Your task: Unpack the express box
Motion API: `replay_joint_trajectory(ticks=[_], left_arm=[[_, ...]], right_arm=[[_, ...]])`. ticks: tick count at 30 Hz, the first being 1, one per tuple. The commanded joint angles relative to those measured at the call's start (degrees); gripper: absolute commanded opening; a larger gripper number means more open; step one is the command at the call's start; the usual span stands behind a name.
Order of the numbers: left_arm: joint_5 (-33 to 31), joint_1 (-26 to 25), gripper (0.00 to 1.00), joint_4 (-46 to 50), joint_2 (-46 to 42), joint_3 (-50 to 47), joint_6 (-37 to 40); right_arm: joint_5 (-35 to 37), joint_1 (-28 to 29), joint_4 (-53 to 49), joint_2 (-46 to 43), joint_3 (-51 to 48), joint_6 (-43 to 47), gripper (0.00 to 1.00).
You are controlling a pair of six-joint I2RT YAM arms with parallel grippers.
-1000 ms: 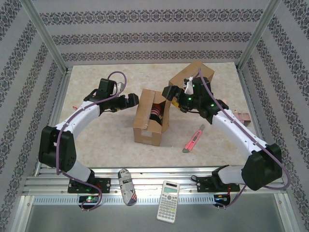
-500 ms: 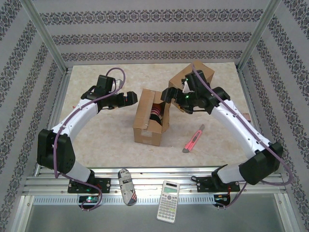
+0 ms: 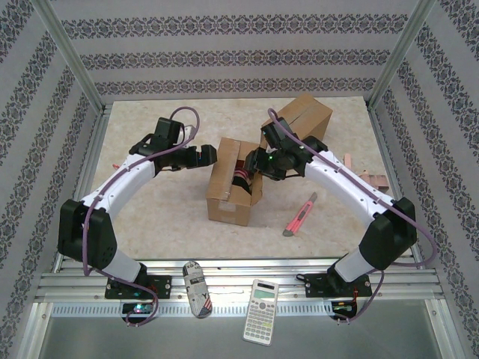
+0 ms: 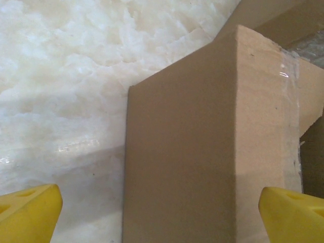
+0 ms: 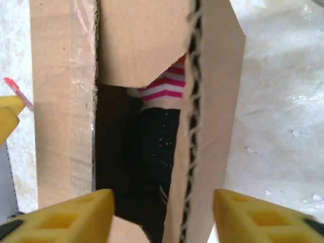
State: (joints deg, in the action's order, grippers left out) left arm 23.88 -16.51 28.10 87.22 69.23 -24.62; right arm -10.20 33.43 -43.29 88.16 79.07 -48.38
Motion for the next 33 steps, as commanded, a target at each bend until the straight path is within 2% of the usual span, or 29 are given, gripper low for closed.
replay_joint_trajectory(ticks=[1, 5, 9, 19, 25, 28, 33], left_arm=[[0.1, -1.5, 1.0, -0.1, 0.4, -0.4, -0.3], [0.0, -2.6, 1.0, -0.6, 1.1, -0.8, -1.1], [-0.2, -3.5, 1.0, -1.3, 1.9, -1.6, -1.9], [0.6, -5.2, 1.0, -6.3, 3.5, -5.7, -4.2], [0.0, -5.8, 1.0, -4.6, 0.7, -3.5, -3.3], [-6.4, -6.3, 1.0, 2.2, -2.2, 1.9, 0.3], [-29.7, -11.9, 1.0, 19.8, -2.1, 16.1, 9.0]], right_arm=[[2.1, -1.1, 1.9, 0.0, -2.3, -0.3, 0.46], [1.4, -2.2, 5.0, -0.4, -4.9, -0.3, 0.31], [0.7, -3.0, 8.6, -2.2, -7.6, 0.2, 0.02], [-9.6, -5.2, 28.3, -10.6, -20.4, 1.2, 0.0], [-13.2, -6.6, 38.8, -14.8, -27.6, -0.2, 0.0], [-13.8, -7.4, 43.1, -16.3, -30.9, -2.1, 0.0], [-14.2, -8.0, 49.1, -17.4, -35.2, -5.4, 0.0]])
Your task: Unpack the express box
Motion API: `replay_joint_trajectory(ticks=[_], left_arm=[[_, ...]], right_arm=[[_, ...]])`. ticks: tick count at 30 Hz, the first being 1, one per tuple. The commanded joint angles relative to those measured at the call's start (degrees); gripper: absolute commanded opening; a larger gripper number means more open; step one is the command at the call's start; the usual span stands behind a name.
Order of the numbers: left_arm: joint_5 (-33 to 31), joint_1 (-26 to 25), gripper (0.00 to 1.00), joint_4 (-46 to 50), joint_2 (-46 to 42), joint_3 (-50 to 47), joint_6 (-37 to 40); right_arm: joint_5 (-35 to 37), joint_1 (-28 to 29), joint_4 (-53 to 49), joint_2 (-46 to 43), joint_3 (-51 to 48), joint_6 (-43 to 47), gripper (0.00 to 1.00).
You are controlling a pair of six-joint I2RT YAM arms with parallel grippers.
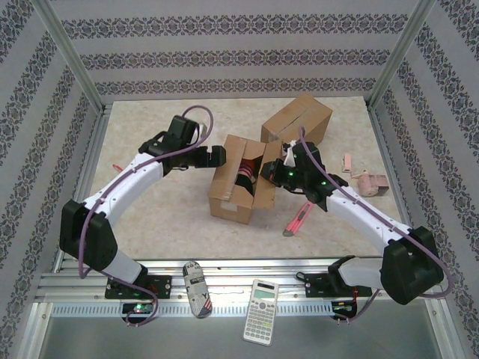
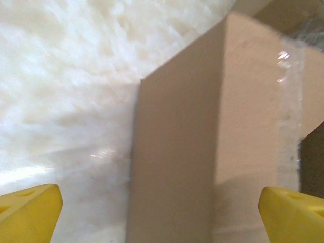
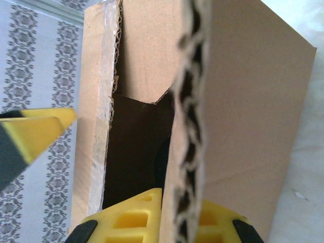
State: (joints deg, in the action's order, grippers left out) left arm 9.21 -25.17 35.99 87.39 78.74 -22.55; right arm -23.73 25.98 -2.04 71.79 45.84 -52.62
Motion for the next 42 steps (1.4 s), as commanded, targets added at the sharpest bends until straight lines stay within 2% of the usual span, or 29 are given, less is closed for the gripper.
replay_joint_trajectory(ticks=[1, 4, 8, 12, 17, 22, 29, 33, 37, 42], left_arm=[[-18.3, -4.8, 1.0, 14.5, -1.4, 8.8, 7.9], [-27.9, -10.7, 1.0, 19.7, 1.6, 12.4, 8.7], [-40.0, -18.6, 1.0, 25.5, 6.4, 15.0, 5.2], [-45.3, -23.1, 1.0, 29.3, 10.5, 16.9, 0.6], [-46.8, -25.7, 1.0, 28.6, 12.2, 16.2, -2.8], [-45.4, -27.2, 1.0, 24.3, 11.7, 14.6, -1.0], [-35.1, -27.8, 1.0, 16.5, 9.4, 12.8, 2.9], [-32.5, -27.7, 1.0, 15.6, 10.2, 13.2, 3.7], [-34.8, -27.3, 1.0, 17.9, 13.8, 15.1, 3.9], [-42.5, -26.7, 1.0, 20.1, 18.2, 17.5, 4.0]], right_arm=[[-0.7, -0.6, 8.8, -1.2, -2.5, -1.7, 0.0], [-0.5, -0.7, 10.1, -1.5, -3.4, -2.7, 0.0], [-0.5, -1.2, 10.8, -1.7, -4.0, -4.2, 0.0], [-1.2, -2.0, 10.5, -1.6, -4.7, -6.0, 0.0], [-2.3, -3.1, 11.4, -1.2, -6.3, -7.4, 0.0], [-2.7, -3.6, 11.9, -1.1, -7.0, -7.7, 0.0], [-3.0, -3.9, 12.5, -0.8, -7.4, -8.0, 0.0], [-3.3, -4.2, 12.4, -0.9, -7.6, -8.0, 0.0], [-3.6, -4.3, 12.6, -1.2, -7.9, -8.2, 0.0], [-4.2, -4.6, 12.6, -1.5, -8.0, -8.2, 0.0]])
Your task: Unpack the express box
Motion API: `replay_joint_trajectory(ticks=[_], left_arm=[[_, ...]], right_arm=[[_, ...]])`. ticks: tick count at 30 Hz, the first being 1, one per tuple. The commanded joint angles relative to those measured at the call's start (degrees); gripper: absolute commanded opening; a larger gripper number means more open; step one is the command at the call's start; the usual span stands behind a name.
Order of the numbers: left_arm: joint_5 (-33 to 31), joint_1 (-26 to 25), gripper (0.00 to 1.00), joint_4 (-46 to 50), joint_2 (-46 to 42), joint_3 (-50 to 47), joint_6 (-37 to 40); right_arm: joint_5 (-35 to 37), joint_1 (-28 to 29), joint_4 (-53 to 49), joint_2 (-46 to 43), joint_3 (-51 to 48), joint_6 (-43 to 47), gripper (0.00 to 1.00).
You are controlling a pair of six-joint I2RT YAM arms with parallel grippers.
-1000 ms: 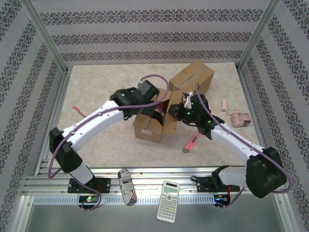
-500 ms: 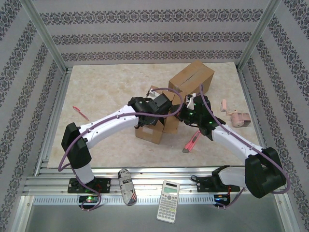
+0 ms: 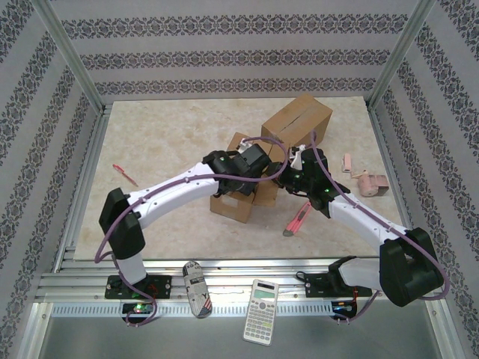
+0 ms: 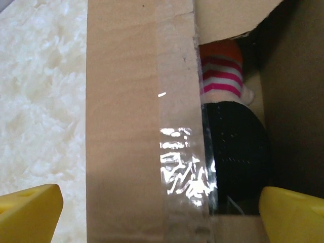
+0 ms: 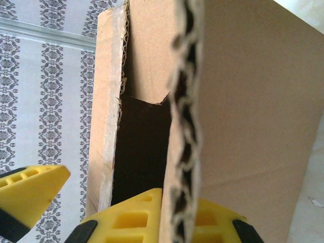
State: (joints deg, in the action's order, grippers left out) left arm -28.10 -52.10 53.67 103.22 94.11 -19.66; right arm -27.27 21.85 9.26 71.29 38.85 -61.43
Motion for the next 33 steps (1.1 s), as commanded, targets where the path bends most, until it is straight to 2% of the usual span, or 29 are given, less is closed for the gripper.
replay_joint_trajectory(ticks=[1, 10, 15, 24, 27, 33], left_arm=[[-6.1, 0.3, 1.0, 2.4, 3.1, 2.5, 1.5], [-12.9, 0.5, 1.0, 1.6, 6.6, 5.3, 4.3], [-16.3, 0.5, 0.87, 2.1, 7.0, 5.6, 5.9], [-20.1, 0.7, 0.79, 4.5, 8.7, 6.5, 8.2], [-20.9, 0.8, 0.67, 4.7, 8.8, 6.6, 8.8], [-21.1, 1.3, 0.14, 5.2, 8.5, 7.2, 9.5]], right_arm=[[-0.7, -0.5, 1.3, -1.1, -1.0, 0.7, 0.0], [-1.3, -0.9, 1.4, -1.0, -1.3, 0.7, 0.0], [-1.6, -1.3, 2.0, -1.0, -1.8, 0.4, 0.0], [-1.9, -1.9, 2.0, -1.8, -2.4, 0.3, 0.0], [-1.9, -2.0, 1.8, -2.4, -2.6, 0.3, 0.0], [-1.7, -2.6, 1.0, -3.4, -3.1, 0.5, 0.0]])
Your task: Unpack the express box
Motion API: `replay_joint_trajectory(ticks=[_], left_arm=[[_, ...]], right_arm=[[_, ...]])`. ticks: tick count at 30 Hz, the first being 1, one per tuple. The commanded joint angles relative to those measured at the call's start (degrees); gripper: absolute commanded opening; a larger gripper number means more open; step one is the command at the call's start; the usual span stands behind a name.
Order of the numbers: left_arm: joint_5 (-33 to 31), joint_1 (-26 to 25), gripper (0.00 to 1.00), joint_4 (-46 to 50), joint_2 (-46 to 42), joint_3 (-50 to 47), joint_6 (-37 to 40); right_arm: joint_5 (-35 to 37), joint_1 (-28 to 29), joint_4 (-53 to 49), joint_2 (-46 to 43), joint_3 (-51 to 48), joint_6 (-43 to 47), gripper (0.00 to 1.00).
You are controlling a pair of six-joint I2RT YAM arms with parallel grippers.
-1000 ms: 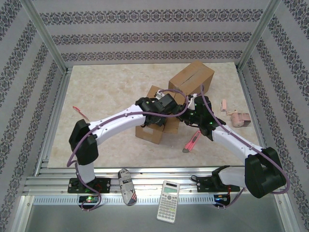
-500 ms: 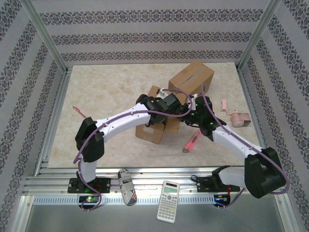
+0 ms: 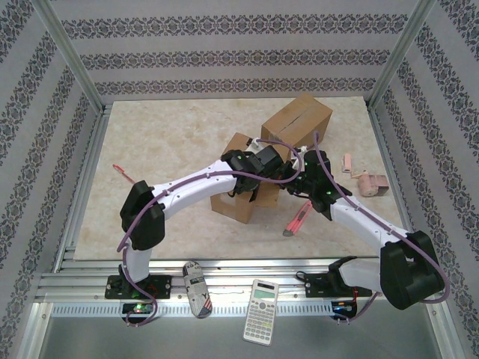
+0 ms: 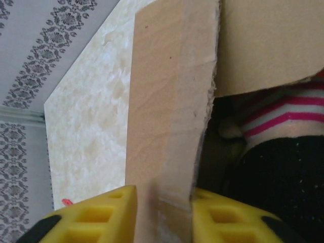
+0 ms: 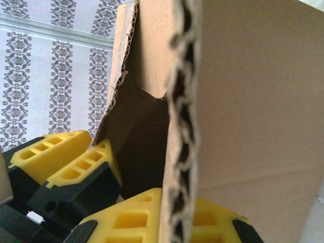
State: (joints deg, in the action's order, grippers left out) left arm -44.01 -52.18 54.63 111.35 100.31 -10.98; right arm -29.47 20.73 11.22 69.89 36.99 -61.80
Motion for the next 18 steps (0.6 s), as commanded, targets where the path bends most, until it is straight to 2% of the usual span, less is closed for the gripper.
replay_joint_trajectory(ticks=[1, 2, 11, 18], left_arm=[[-5.4, 1.4, 0.05, 4.2, 0.2, 1.1, 0.8], [-5.5, 1.5, 0.0, 4.2, 0.0, 1.2, 0.9], [-3.1, 3.9, 0.0, 1.7, -4.0, -1.6, -1.5], [5.8, 9.1, 0.0, -4.2, -12.4, -9.3, -6.8]], right_arm=[[0.6, -1.5, -1.2, -2.1, -1.3, 0.9, 0.0], [0.6, -1.6, -1.5, -2.2, -1.3, 1.0, 0.0], [2.0, -1.7, -3.7, -1.9, -2.1, 1.5, 0.0], [3.4, -1.6, -5.8, -1.9, -3.0, 1.8, 0.0]])
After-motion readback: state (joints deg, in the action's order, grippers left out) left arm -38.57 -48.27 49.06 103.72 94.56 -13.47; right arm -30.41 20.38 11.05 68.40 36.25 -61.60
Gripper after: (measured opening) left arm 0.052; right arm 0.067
